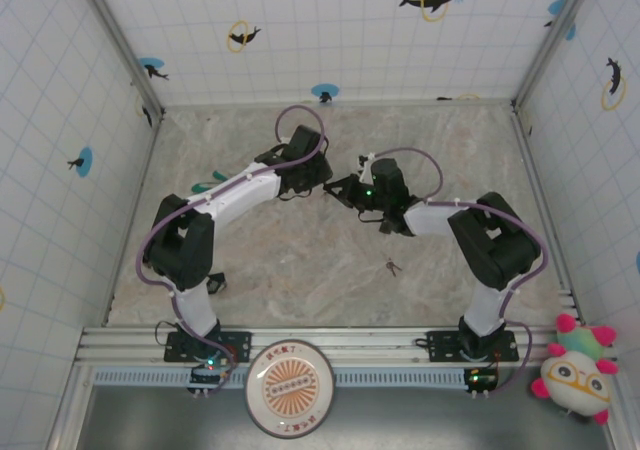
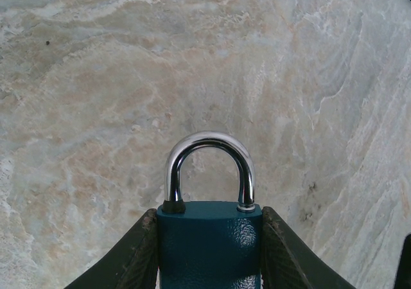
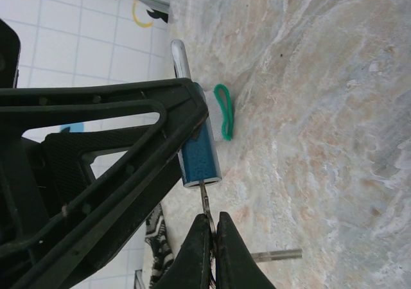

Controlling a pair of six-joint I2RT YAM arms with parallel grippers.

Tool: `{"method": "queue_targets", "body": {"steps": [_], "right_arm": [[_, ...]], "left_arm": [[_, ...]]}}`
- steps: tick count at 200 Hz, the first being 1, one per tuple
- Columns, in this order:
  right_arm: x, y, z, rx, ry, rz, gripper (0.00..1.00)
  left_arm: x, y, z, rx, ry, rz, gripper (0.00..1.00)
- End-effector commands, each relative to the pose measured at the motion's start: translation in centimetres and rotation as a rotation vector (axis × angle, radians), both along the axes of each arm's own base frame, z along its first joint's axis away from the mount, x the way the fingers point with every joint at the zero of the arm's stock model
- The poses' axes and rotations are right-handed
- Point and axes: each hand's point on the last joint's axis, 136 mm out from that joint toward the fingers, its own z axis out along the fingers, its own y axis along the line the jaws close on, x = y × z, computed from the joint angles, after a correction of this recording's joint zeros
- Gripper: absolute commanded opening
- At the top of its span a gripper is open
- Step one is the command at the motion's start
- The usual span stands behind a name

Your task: Unlock with the key

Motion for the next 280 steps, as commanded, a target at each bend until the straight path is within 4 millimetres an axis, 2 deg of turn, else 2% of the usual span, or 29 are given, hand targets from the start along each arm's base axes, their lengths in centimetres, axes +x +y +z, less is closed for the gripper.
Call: {"method": "queue_targets", "body": {"steps": [1, 46, 112, 128, 143, 178, 189, 213, 250, 280], "right_arm": [[3.2, -1.4, 2.6, -0.053, -0.108, -0.123, 0.06], [1.6, -2.4, 0.4, -0.068, -0.062, -0.129, 0.17], [-1.3, -3.4, 0.4, -0.043, -0.1, -0.136, 0.32], [-1.7, -3.4, 0.6, -0.026, -0.113, -0.137, 0.32], [-2.0, -3.2, 1.1, -0.001, -0.13, -0.136, 0.27], [-2.6, -2.6, 1.7, 0.006, -0.156, -0.127, 0.32], [-2.5, -3.2, 1.5, -0.015, -0.159, -0.161, 0.32], [-2.9, -4.0, 1.3, -0.024, -0.162, -0.183, 0.24], [-3.5, -4.2, 1.0, -0.025, -0.154, -0.179, 0.33], [-3.8, -3.2, 1.2, -0.012, -0.161, -0.15, 0.3]], "left_arm": [[-5.0, -3.4, 1.3, -0.08, 0.096, -0.18, 0.0], [-4.3, -3.2, 1.3, -0.076, 0.095, -0.151, 0.0], [-3.8, -2.8, 1.4, -0.082, 0.094, -0.131, 0.0], [-3.8, -2.8, 1.4, -0.082, 0.094, -0.132, 0.0], [-3.8, -2.8, 1.3, -0.08, 0.096, -0.133, 0.0], [-3.9, -2.8, 1.2, -0.078, 0.096, -0.132, 0.0], [-3.8, -2.6, 1.1, -0.075, 0.098, -0.129, 0.0], [-3.9, -2.5, 1.0, -0.071, 0.099, -0.127, 0.0], [-3.7, -2.5, 1.0, -0.072, 0.095, -0.123, 0.0], [-3.7, -2.5, 1.0, -0.074, 0.097, -0.125, 0.0]]}}
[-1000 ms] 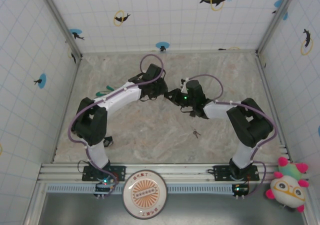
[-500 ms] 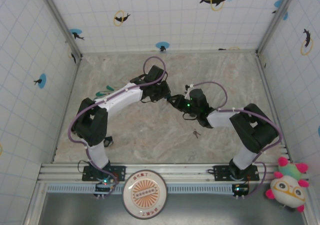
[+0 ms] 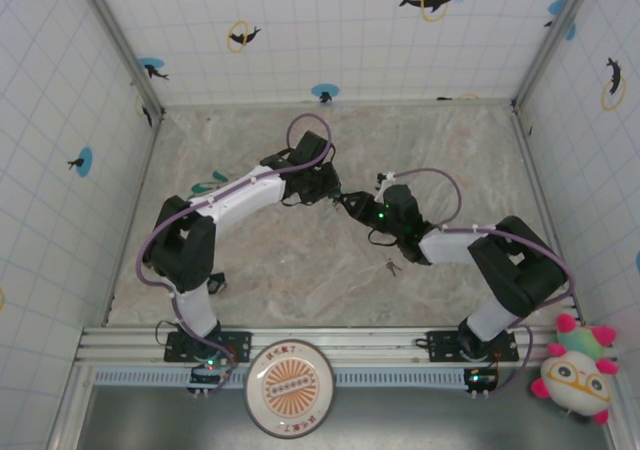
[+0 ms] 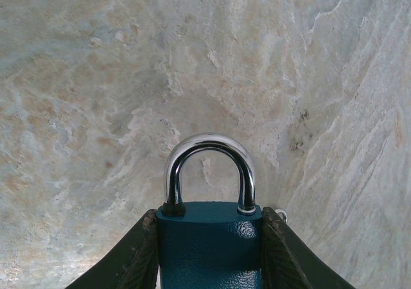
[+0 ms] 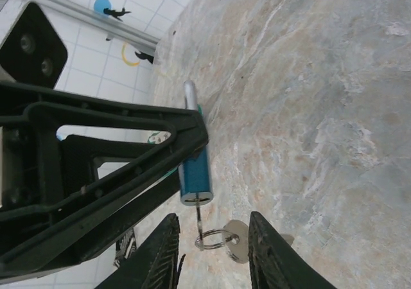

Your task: Unlock with the key

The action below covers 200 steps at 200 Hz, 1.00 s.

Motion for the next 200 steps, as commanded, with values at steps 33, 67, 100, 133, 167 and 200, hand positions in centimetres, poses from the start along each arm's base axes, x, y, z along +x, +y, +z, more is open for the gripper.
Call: {"method": "queue_targets", "body": {"steps": [33, 67, 100, 133, 167, 200], "right_arm": [[0.3, 1.4, 1.3, 0.042, -0.043, 0.019, 0.25], [0.5, 1.8, 1.1, 0.045, -0.038, 0.02, 0.21], [0.8, 1.7, 1.1, 0.048, -0.043, 0.008, 0.2], [1.1, 1.9, 1.4, 0.057, -0.047, 0.015, 0.11], [1.7, 1.9, 1.7, 0.095, -0.047, 0.015, 0.0], [1.8, 2.0, 2.1, 0.115, -0.056, 0.014, 0.0]], "left_arm": [[-0.2, -0.2, 1.9, -0.037, -0.02, -0.008, 0.0], [-0.4, -0.1, 2.0, -0.042, -0.02, -0.004, 0.0], [-0.5, -0.2, 2.1, -0.054, -0.017, -0.008, 0.0], [-0.6, -0.3, 2.1, -0.065, -0.015, -0.01, 0.0], [-0.8, -0.4, 2.4, -0.087, -0.018, -0.008, 0.0], [-0.7, -0.5, 3.0, -0.105, -0.038, -0.007, 0.0]]}}
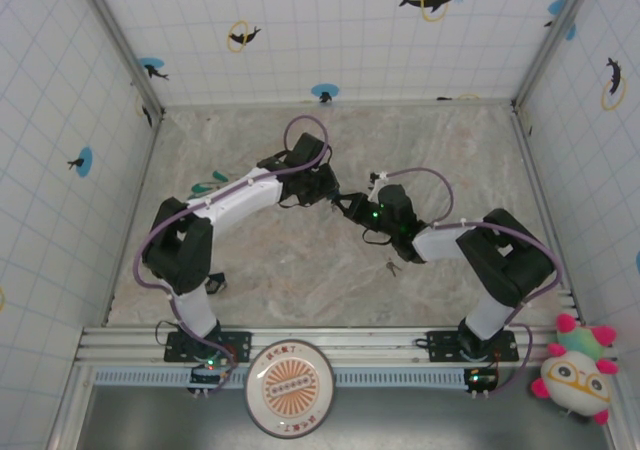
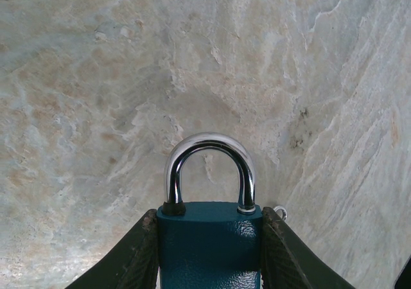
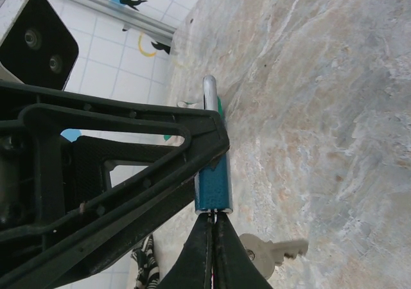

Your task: Unlock with the key

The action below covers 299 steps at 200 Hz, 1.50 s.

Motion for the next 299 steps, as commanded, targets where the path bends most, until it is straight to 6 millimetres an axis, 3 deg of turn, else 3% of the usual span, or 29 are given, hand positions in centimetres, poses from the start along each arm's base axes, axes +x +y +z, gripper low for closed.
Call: {"method": "queue_targets", "body": {"steps": [1, 58, 76, 79, 89, 152, 215, 256, 284, 299], "right_arm": [[1.5, 0.3, 2.1, 0.058, -0.057, -0.025, 0.0], [1.3, -0.3, 3.5, 0.214, -0.049, -0.017, 0.0], [1.4, -0.3, 3.9, 0.257, -0.046, -0.013, 0.0], [1.3, -0.3, 3.9, 0.263, -0.044, -0.01, 0.0], [1.3, -0.1, 4.1, 0.284, -0.042, -0.004, 0.0], [1.5, 0.1, 5.6, 0.445, -0.016, 0.011, 0.0], [1.6, 0.3, 7.1, 0.567, -0.014, 0.028, 0.0], [1.7, 0.5, 7.4, 0.608, 0.018, 0.032, 0.0], [1.7, 0.9, 6.6, 0.509, 0.003, 0.034, 0.0], [1.8, 0.6, 5.7, 0.412, 0.002, 0.016, 0.11]], "left_arm": [[-0.3, -0.8, 3.0, -0.086, -0.043, -0.01, 0.0], [0.2, -0.8, 5.7, -0.196, -0.137, 0.0, 0.0], [0.6, -0.5, 7.2, -0.238, -0.176, 0.013, 0.0], [0.3, -0.2, 6.4, -0.231, -0.166, 0.017, 0.0], [0.3, 0.1, 6.7, -0.245, -0.181, 0.025, 0.0], [0.4, 1.4, 10.5, -0.33, -0.305, 0.063, 0.0], [0.2, 2.2, 13.0, -0.411, -0.379, 0.082, 0.0], [0.1, 2.8, 13.6, -0.422, -0.4, 0.093, 0.0], [0.2, 2.8, 12.8, -0.395, -0.374, 0.098, 0.0], [0.4, 3.0, 11.8, -0.347, -0.334, 0.105, 0.0]]}}
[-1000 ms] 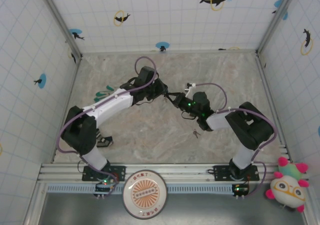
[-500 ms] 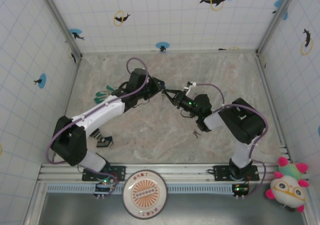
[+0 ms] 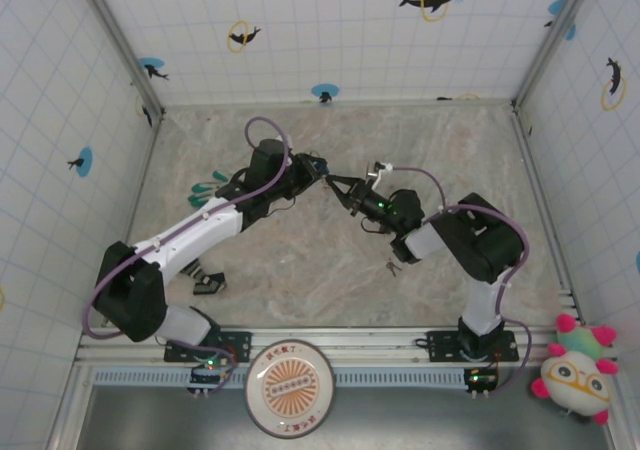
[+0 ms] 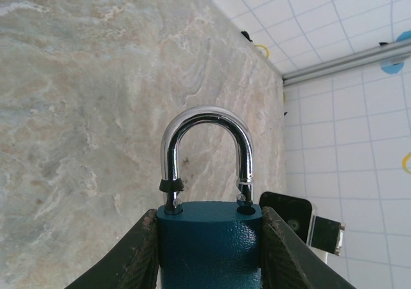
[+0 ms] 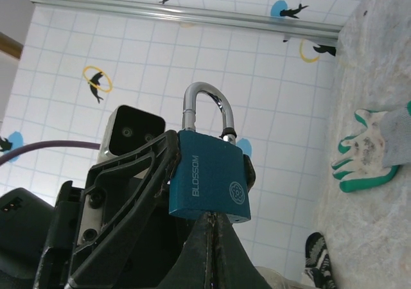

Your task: Unlock with the key

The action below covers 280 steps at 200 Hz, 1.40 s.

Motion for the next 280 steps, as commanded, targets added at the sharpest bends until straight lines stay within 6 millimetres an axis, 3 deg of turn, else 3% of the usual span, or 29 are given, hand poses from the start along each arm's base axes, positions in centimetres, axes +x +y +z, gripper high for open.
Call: {"method": "queue_targets", "body": {"steps": [1, 53, 90, 138, 197, 280], "right_arm": [[1.4, -0.7, -2.4, -0.156, 0.042, -0.069, 0.11], [0.7, -1.7, -5.4, -0.531, 0.005, -0.103, 0.29], [-0.4, -1.5, -5.4, -0.719, -0.092, -0.122, 0.35], [-1.3, -0.1, -3.1, -0.725, -0.217, -0.127, 0.4], [-0.9, 0.2, -0.7, -0.686, -0.281, -0.176, 0.42], [-2.3, -0.8, -0.3, -0.717, -0.308, -0.202, 0.49]], "left_arm": [[0.6, 0.1, 2.3, -0.015, -0.034, 0.006, 0.0], [0.7, 0.2, -2.4, 0.091, 0.13, 0.016, 0.0], [0.7, -0.1, -3.3, 0.095, 0.154, 0.007, 0.0], [0.4, -0.3, -3.6, 0.092, 0.169, -0.009, 0.0], [0.3, -0.5, -3.5, 0.088, 0.171, -0.021, 0.0], [0.6, -0.7, -3.6, 0.096, 0.17, -0.024, 0.0]]}}
